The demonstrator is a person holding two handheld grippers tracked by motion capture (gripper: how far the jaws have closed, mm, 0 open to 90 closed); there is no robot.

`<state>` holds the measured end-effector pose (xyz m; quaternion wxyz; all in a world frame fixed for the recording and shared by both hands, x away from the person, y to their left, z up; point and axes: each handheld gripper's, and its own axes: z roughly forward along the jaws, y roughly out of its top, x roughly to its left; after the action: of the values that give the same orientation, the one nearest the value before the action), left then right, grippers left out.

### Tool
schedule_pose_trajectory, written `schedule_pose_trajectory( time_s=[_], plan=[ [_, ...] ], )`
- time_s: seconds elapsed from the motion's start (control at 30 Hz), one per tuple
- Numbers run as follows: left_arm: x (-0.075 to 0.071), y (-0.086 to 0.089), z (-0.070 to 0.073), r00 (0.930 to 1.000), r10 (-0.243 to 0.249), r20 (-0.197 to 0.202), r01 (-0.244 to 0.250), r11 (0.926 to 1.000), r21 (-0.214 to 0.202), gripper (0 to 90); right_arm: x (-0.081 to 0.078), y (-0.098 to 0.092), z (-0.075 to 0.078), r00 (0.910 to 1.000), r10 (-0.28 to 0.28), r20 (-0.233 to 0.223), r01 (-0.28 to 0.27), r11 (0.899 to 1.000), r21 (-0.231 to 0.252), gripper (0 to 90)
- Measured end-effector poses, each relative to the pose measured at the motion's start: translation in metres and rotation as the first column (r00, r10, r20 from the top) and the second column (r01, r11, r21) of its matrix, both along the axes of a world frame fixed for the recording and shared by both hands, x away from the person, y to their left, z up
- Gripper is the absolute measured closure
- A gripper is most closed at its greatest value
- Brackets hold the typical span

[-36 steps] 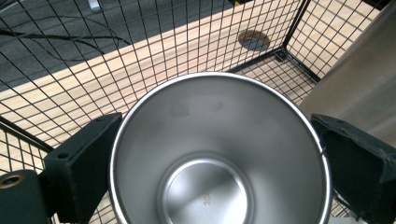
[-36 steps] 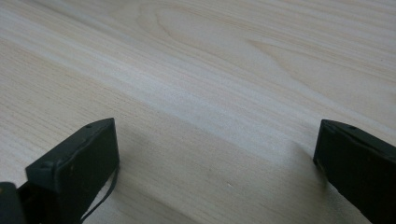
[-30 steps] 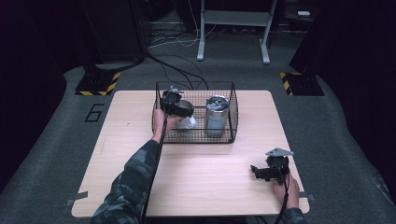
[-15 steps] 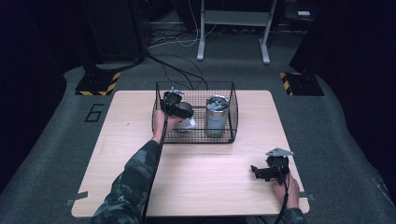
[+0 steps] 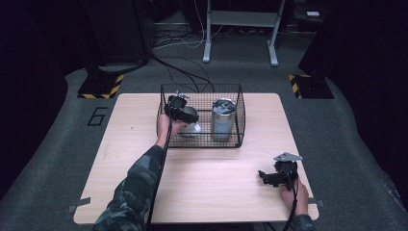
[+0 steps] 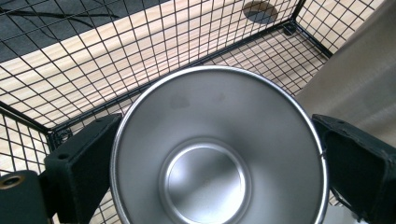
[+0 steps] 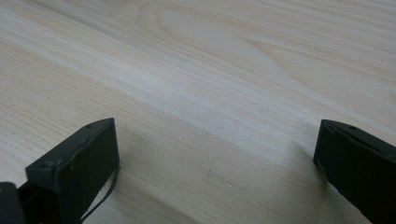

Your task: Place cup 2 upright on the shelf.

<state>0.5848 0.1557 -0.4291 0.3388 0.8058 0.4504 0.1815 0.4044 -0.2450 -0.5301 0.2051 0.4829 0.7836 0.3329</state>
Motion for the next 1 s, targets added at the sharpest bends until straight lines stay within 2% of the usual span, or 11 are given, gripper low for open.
schedule_pose_trajectory(
  time_s=[0.17,0.23,0.27,0.57,0.7,0.77,0.83,0.93,1.0],
  plan=[
    [-0.001,0.0,0.001,0.9999,-0.003,-0.013,0.003,1.0,0.008,5.6,0.0,0.0,0.0,1.0,0.002,0.001,-0.002,1.0,-0.001,0.0],
    [-0.001,-0.001,0.002,0.9999,-0.011,-0.013,0.011,0.9998,0.014,5.4,0.0,0.0,0.0,1.0,-0.001,0.0,0.001,1.0,0.001,0.0],
    [-0.002,-0.001,0.003,0.9999,-0.016,-0.003,0.016,0.9999,-0.004,5.2,0.0,0.0,0.0,1.0,0.0,0.0,0.0,1.0,0.0,0.0],
    [-0.007,-0.002,0.012,0.9992,-0.039,0.005,0.039,0.9993,0.001,2.0,0.0,0.0,0.0,1.0,-0.001,0.0,0.001,1.0,0.0,0.0],
    [-0.011,-0.001,0.018,0.9988,-0.04,0.029,0.04,0.9992,0.004,1.5,0.0,0.0,0.0,1.0,0.0,0.0,0.0,1.0,0.0,0.0],
    [-0.014,0.0,0.023,0.9979,-0.037,0.053,0.038,0.9992,-0.015,1.6,0.0,0.0,0.0,1.0,0.0,-0.003,0.0,1.0,-0.001,0.0],
    [-0.018,0.001,0.029,0.9966,-0.052,0.063,0.052,0.9986,0.002,1.6,0.0,0.0,0.0,1.0,-0.001,0.001,0.001,1.0,0.0,0.0],
    [-0.025,0.001,0.036,0.9944,-0.056,0.089,0.058,0.9982,-0.017,1.5,0.0,0.0,0.0,1.0,-0.001,0.0,0.001,1.0,0.0,0.0],
    [-0.031,0.002,0.041,0.9931,-0.067,0.096,0.069,0.9976,-0.011,1.6,0.0,0.0,0.0,1.0,0.002,-0.002,-0.002,1.0,-0.002,0.0]
  ],
)
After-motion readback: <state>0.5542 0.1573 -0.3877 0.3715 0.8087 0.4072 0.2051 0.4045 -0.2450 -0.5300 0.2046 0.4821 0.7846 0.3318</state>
